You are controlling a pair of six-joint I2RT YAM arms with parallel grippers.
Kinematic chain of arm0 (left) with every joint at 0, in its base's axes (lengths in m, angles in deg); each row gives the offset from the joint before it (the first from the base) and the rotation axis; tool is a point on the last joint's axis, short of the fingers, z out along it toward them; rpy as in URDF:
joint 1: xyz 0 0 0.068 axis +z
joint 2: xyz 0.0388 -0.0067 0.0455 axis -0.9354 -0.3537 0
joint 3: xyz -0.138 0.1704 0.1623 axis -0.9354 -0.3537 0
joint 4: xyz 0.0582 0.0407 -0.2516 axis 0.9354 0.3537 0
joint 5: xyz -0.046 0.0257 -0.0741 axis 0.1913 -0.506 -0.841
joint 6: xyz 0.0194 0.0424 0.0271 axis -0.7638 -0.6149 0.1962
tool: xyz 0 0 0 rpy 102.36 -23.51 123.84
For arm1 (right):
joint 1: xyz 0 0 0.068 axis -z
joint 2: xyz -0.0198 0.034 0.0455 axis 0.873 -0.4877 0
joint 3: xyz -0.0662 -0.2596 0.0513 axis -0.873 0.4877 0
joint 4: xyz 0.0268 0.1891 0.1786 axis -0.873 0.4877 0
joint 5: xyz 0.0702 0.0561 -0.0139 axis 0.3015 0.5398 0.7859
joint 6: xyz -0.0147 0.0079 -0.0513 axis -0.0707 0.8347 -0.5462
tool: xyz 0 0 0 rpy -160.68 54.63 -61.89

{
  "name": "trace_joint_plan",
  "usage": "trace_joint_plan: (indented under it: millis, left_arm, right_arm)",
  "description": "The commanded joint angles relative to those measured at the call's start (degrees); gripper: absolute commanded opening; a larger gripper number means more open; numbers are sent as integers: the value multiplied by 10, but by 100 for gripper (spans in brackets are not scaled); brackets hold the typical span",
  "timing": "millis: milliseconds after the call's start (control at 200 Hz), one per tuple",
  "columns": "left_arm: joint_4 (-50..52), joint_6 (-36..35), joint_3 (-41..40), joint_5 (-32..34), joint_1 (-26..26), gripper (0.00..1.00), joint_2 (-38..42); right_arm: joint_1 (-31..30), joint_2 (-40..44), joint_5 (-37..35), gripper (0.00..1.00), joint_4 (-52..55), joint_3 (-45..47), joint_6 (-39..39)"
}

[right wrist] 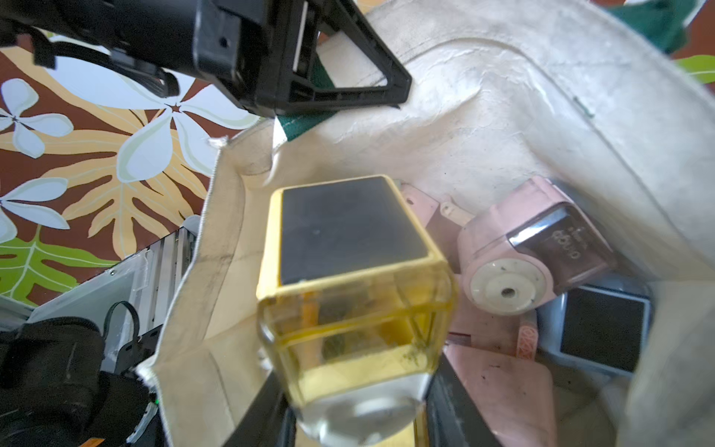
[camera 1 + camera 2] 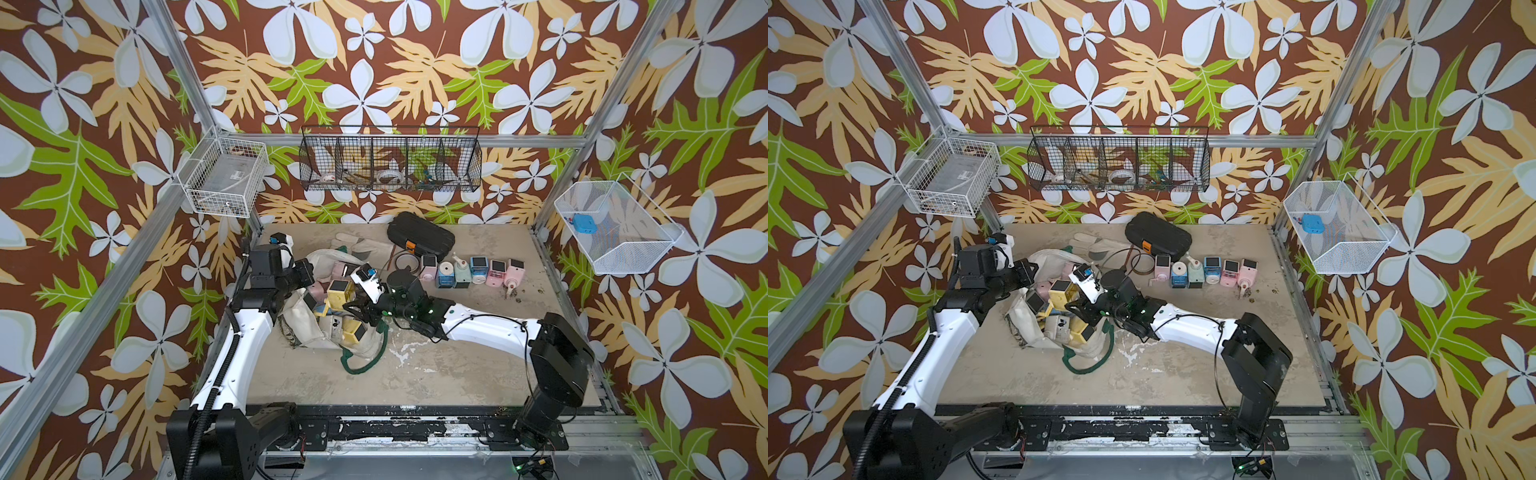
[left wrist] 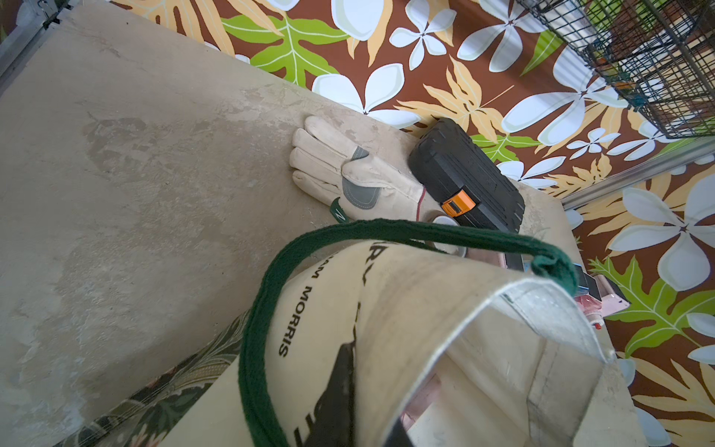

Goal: Take out the pencil sharpeners from the tote bags
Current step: Pick up the pencil sharpener from the canvas bag, then place the pencil sharpener at the center of the board.

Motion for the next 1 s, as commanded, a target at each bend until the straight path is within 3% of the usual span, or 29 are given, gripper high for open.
trace_joint_plan:
  millis: [0, 350, 585, 761, 991]
  left_arm:
    - [-34, 10, 1, -27, 0, 0, 2]
    - [-33, 10, 3, -28, 0, 0, -1]
    - [-34, 10, 3, -30, 0, 0, 0]
    - [-33, 10, 3, -31, 0, 0, 0]
    - [-35, 11, 3, -33, 0, 0, 0]
  right_arm:
    - [1, 43, -24, 25, -6, 17, 0]
    - [10, 224, -73, 25, 11, 111, -17]
    - [90, 312, -122, 25, -15, 200, 16]
    - [132, 307, -194, 27, -53, 258, 60]
    - [139, 216, -265, 26, -109, 291, 70]
